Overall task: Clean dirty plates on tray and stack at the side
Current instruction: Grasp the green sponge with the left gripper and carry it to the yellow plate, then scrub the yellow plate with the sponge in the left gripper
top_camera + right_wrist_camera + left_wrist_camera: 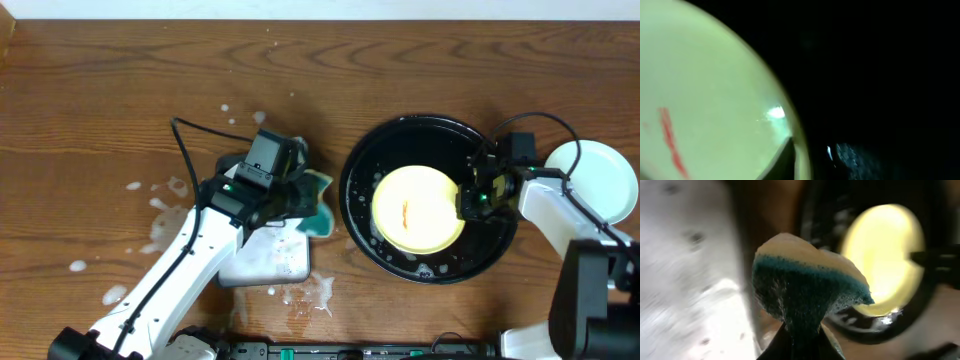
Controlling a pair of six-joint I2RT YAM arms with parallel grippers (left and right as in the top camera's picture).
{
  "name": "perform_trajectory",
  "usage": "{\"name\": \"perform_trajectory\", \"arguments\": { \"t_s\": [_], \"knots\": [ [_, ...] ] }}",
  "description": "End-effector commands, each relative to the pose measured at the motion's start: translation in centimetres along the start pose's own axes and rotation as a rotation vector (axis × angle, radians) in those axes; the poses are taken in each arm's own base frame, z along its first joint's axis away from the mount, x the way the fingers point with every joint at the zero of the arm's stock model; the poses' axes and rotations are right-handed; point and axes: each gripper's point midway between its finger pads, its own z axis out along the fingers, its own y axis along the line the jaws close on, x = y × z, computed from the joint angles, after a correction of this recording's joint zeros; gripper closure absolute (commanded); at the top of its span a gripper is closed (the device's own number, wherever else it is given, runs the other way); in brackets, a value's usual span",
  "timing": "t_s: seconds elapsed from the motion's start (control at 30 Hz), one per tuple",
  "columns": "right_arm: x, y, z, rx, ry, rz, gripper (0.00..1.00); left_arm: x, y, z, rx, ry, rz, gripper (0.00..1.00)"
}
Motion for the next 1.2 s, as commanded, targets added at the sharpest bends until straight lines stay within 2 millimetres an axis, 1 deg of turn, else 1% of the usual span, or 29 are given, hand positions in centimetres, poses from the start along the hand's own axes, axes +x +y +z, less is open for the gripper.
{"name": "perform_trajectory", "arguments": {
  "t_s": [0.0,0.03,0.07,0.13,0.2,0.27,0.37,0.47,0.53,0.67,0.73,0.77,0.8,0.83,0.87,0.93,0.97,1.03,1.1,1.17],
  "knots": [
    [-0.1,1.2,0.5,-0.073,0.015,-0.020,0.99,-0.3,-4.1,0.2,0.142,-0.002,0.035,0.93],
    [0.0,1.2,0.5,-0.073,0.017,-0.022,0.99,-0.4,-5.3,0.6,0.167,-0.013,0.058,0.93],
    [0.0,1.3,0.5,-0.072,0.018,-0.025,0.99,-0.4,-6.0,0.9,0.181,-0.017,0.075,0.93],
    [0.1,1.5,0.6,-0.070,0.021,-0.033,0.99,-0.1,-8.0,2.1,0.222,-0.021,0.129,0.92],
    [0.3,1.8,0.6,-0.072,0.028,-0.042,0.99,0.5,-9.7,3.8,0.253,-0.011,0.164,0.93],
    [0.5,2.1,0.7,-0.073,0.037,-0.052,0.99,1.2,-11.0,5.9,0.275,0.009,0.160,0.93],
    [1.0,2.6,0.8,-0.075,0.054,-0.075,0.99,2.0,-12.3,9.1,0.297,0.034,0.133,0.93],
    [1.4,3.0,0.9,-0.071,0.069,-0.090,0.99,2.4,-12.7,11.7,0.286,0.067,0.116,0.92],
    [1.6,3.1,1.0,-0.053,0.077,-0.105,0.99,2.4,-12.6,13.1,0.262,0.094,0.113,0.93],
    [1.9,3.4,1.1,-0.041,0.087,-0.119,0.99,3.1,-11.1,15.9,0.181,0.166,0.115,0.93],
    [2.0,3.4,1.1,-0.040,0.091,-0.116,0.99,3.6,-8.9,17.1,0.072,0.185,0.110,0.93],
    [2.0,3.4,1.1,-0.040,0.092,-0.116,0.99,3.7,-7.4,17.5,-0.002,0.187,0.106,0.92],
    [2.0,3.4,1.1,-0.039,0.092,-0.115,0.99,3.8,-5.2,17.7,-0.114,0.186,0.109,0.93],
    [2.0,3.4,1.1,-0.040,0.092,-0.115,0.99,3.7,-3.3,17.5,-0.219,0.177,0.111,0.93],
    [2.0,3.4,1.1,-0.040,0.092,-0.115,0.99,3.2,-1.0,16.7,-0.355,0.159,0.141,0.93],
    [2.1,3.3,1.1,-0.037,0.094,-0.114,0.99,2.3,1.0,15.4,-0.495,0.128,0.176,0.93],
    [2.1,3.3,1.1,-0.036,0.096,-0.114,0.99,1.9,1.8,14.7,-0.549,0.117,0.190,0.92],
    [2.2,3.2,1.1,-0.032,0.098,-0.113,0.99,1.2,2.6,13.7,-0.620,0.105,0.230,0.93],
    [2.2,3.2,1.1,-0.032,0.097,-0.114,0.99,1.1,2.6,13.6,-0.624,0.105,0.249,0.92],
    [2.2,3.1,1.1,-0.026,0.097,-0.113,0.99,1.3,2.1,14.0,-0.594,0.116,0.242,0.93]
  ]
}}
